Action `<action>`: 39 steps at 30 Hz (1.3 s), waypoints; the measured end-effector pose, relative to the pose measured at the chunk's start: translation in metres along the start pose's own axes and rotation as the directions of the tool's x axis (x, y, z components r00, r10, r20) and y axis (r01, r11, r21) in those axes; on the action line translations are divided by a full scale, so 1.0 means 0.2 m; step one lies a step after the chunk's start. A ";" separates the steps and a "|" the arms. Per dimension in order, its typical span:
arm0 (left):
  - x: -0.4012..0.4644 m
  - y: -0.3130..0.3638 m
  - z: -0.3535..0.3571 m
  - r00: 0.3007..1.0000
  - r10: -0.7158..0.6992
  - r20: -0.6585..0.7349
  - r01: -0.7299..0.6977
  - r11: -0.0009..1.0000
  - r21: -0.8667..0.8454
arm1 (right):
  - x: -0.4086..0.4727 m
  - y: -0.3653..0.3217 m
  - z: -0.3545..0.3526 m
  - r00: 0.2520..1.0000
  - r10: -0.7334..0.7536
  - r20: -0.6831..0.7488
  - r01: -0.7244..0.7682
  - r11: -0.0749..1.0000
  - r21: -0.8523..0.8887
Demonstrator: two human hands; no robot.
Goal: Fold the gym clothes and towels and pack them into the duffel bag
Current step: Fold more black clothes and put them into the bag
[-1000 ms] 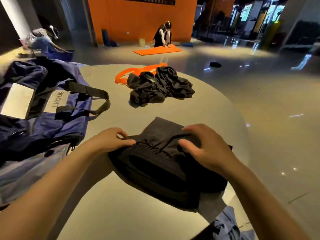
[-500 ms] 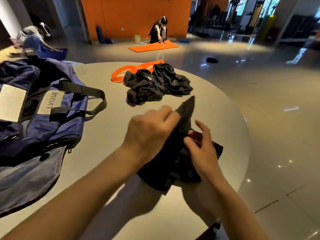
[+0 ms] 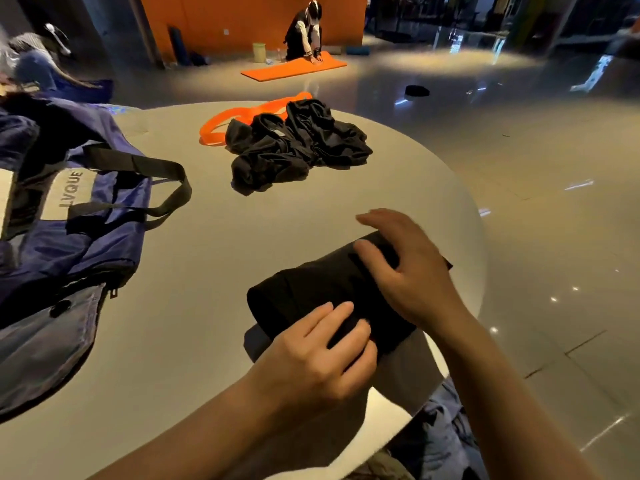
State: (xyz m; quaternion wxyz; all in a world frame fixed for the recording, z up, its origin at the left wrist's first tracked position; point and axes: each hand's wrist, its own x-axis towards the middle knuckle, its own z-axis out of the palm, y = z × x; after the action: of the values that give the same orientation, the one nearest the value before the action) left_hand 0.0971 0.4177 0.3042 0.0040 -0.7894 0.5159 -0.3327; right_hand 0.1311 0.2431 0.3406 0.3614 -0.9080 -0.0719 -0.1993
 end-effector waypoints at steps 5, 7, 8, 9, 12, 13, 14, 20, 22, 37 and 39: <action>0.11 -0.02 -0.18 0.940 -0.323 0.108 0.341 0.884 -0.321 | 0.03 0.11 0.18 0.933 0.178 0.313 -0.121 0.974 -0.193; 0.20 -0.07 -0.18 0.847 -0.486 0.213 0.530 0.792 -0.304 | 0.02 0.12 0.21 0.936 0.187 0.299 -0.131 0.972 -0.196; 0.22 -0.09 -0.14 0.773 -0.539 0.336 0.625 0.739 -0.252 | 0.01 0.14 0.21 0.939 0.183 0.292 -0.125 0.971 -0.204; 0.21 -0.10 -0.08 0.715 -0.563 0.415 0.671 0.719 -0.180 | 0.00 0.15 0.19 0.939 0.188 0.288 -0.126 0.967 -0.220; 0.12 -0.07 0.08 0.687 -0.536 0.491 0.659 0.744 -0.109 | -0.02 0.21 0.14 0.943 0.218 0.252 -0.140 0.946 -0.294; 0.11 -0.07 0.11 0.696 -0.520 0.495 0.655 0.742 -0.141 | -0.02 0.24 0.13 0.941 0.240 0.237 -0.159 0.936 -0.315; 0.10 -0.07 0.14 0.715 -0.518 0.469 0.648 0.742 -0.169 | -0.02 0.28 0.11 0.937 0.266 0.225 -0.181 0.924 -0.335; 0.25 -0.17 0.37 0.830 -0.405 0.383 0.522 0.805 -0.282 | 0.01 0.54 -0.05 0.898 0.428 0.102 -0.334 0.814 -0.475; 0.35 -0.21 0.45 0.861 -0.329 0.388 0.456 0.836 -0.303 | 0.01 0.62 -0.11 0.888 0.457 0.056 -0.362 0.768 -0.529; 0.42 -0.23 0.62 0.879 -0.325 0.349 0.444 0.827 -0.347 | 0.09 0.73 -0.25 0.885 0.443 -0.145 -0.448 0.724 -0.524; 0.35 -0.23 0.56 0.884 -0.378 0.276 0.464 0.787 -0.407 | 0.10 0.63 -0.25 0.932 0.308 -0.193 -0.363 0.769 -0.526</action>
State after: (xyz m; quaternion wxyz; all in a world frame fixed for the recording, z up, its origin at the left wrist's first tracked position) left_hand 0.2119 0.3442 0.2696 -0.2118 -0.8890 0.3878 -0.1199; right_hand 0.1679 0.1175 0.3023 0.1162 -0.9607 0.1694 -0.1869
